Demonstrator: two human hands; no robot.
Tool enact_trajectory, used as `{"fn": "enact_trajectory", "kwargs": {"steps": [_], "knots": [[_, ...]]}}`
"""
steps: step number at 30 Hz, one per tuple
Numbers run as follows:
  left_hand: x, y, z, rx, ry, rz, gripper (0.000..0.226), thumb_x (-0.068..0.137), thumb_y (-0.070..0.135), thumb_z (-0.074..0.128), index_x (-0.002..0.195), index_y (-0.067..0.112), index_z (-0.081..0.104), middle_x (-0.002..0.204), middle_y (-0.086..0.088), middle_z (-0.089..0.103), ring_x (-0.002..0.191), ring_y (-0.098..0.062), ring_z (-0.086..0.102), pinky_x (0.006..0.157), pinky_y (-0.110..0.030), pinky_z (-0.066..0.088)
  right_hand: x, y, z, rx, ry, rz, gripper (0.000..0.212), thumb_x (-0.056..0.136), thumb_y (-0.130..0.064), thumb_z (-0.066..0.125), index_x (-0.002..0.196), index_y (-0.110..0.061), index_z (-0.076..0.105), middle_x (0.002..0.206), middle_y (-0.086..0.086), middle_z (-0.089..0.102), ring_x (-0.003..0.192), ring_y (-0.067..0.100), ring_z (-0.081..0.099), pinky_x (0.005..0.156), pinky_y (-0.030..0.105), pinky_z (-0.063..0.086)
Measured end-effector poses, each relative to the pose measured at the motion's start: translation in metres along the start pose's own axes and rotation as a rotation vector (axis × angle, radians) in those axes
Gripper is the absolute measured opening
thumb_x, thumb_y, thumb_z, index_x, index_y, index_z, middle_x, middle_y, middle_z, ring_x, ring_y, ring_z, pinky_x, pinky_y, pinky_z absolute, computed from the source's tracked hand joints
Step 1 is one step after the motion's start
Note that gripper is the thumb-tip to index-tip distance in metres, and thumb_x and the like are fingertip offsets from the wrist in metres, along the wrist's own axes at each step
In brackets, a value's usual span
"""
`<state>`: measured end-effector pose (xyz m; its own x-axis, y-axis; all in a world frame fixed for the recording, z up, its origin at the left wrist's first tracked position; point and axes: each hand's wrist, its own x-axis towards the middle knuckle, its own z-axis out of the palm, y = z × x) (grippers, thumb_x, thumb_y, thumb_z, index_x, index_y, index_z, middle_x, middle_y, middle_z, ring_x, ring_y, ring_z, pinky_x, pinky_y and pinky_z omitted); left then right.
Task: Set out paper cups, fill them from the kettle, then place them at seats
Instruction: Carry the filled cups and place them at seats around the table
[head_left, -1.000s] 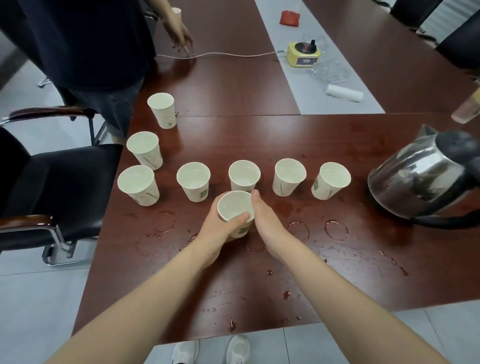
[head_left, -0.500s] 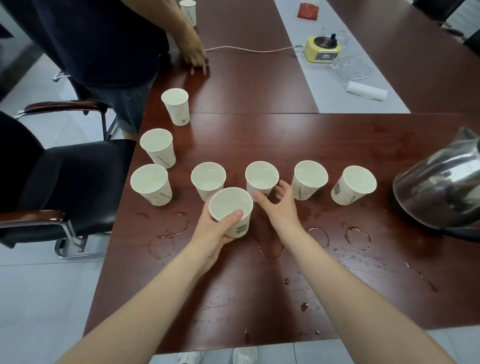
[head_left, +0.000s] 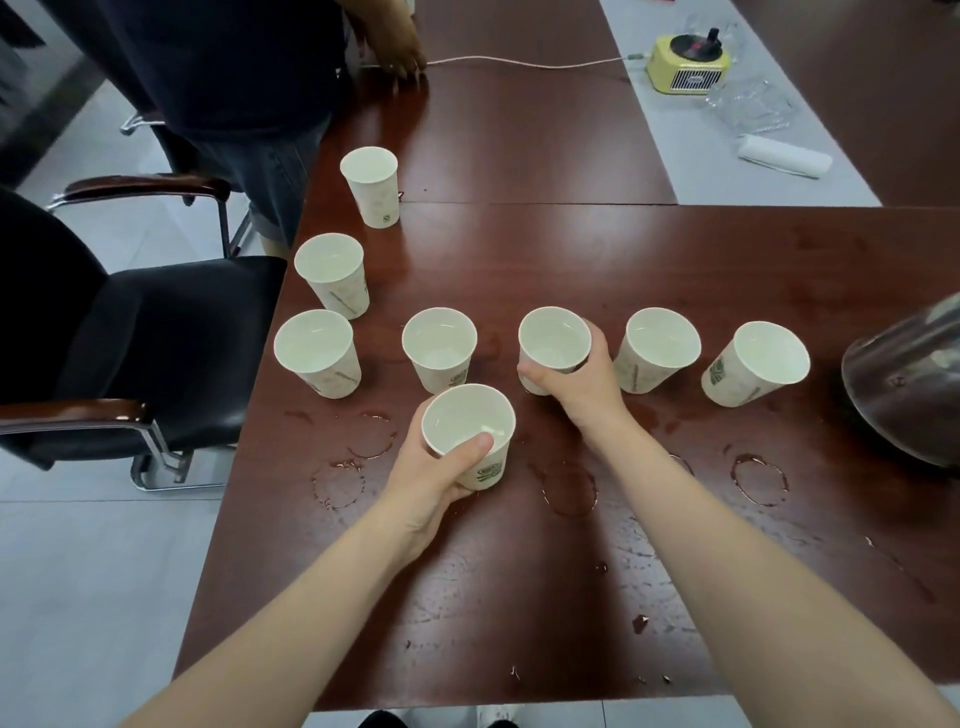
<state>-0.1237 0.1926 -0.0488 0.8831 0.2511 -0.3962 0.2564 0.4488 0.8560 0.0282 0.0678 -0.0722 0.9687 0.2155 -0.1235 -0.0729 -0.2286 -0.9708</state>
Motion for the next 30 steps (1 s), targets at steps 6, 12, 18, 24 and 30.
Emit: {"fn": "enact_trajectory", "kwargs": {"steps": [6, 12, 18, 24, 30], "knots": [[-0.003, 0.004, -0.008, 0.011, 0.017, -0.004, 0.070, 0.046, 0.039, 0.076, 0.112, 0.035, 0.052, 0.095, 0.020, 0.068, 0.088, 0.001, 0.065, 0.067, -0.030, 0.056, 0.006, 0.004, 0.003, -0.019, 0.024, -0.026, 0.071, 0.063, -0.010, 0.087, 0.118, -0.023, 0.044, 0.118, -0.005, 0.056, 0.110, 0.010, 0.053, 0.091, 0.021, 0.041], [-0.011, 0.015, -0.020, 0.016, 0.035, 0.007, 0.069, 0.048, 0.037, 0.077, 0.113, 0.034, 0.053, 0.110, 0.008, 0.065, 0.102, -0.012, 0.062, 0.073, -0.036, 0.056, 0.007, 0.012, 0.002, 0.015, 0.040, -0.026, 0.072, 0.061, -0.018, 0.089, 0.119, -0.021, 0.046, 0.121, 0.001, 0.058, 0.113, 0.015, 0.056, 0.100, 0.037, 0.046], [-0.018, 0.022, -0.027, 0.014, 0.061, 0.020, 0.075, 0.050, 0.038, 0.077, 0.120, 0.030, 0.052, 0.117, 0.002, 0.063, 0.107, -0.018, 0.060, 0.072, -0.037, 0.055, -0.008, 0.011, -0.001, 0.046, 0.041, -0.011, 0.074, 0.060, -0.022, 0.089, 0.122, -0.015, 0.049, 0.119, 0.001, 0.060, 0.111, 0.014, 0.058, 0.097, 0.034, 0.048], [-0.035, 0.027, -0.026, -0.024, 0.094, 0.027, 0.072, 0.048, 0.039, 0.076, 0.115, 0.033, 0.052, 0.112, 0.006, 0.064, 0.106, -0.021, 0.061, 0.072, -0.040, 0.055, -0.034, -0.010, -0.005, 0.096, -0.008, -0.046, 0.066, 0.065, -0.011, 0.087, 0.115, -0.026, 0.046, 0.110, -0.012, 0.057, 0.101, -0.001, 0.056, 0.088, 0.021, 0.046], [-0.059, 0.039, -0.029, -0.101, 0.108, 0.063, 0.069, 0.046, 0.040, 0.076, 0.111, 0.034, 0.053, 0.104, 0.009, 0.067, 0.103, -0.020, 0.061, 0.080, -0.049, 0.051, -0.072, -0.058, 0.001, 0.145, -0.136, -0.109, 0.063, 0.054, -0.024, 0.082, 0.105, -0.035, 0.046, 0.111, -0.012, 0.057, 0.102, 0.001, 0.056, 0.088, 0.021, 0.047]]}}
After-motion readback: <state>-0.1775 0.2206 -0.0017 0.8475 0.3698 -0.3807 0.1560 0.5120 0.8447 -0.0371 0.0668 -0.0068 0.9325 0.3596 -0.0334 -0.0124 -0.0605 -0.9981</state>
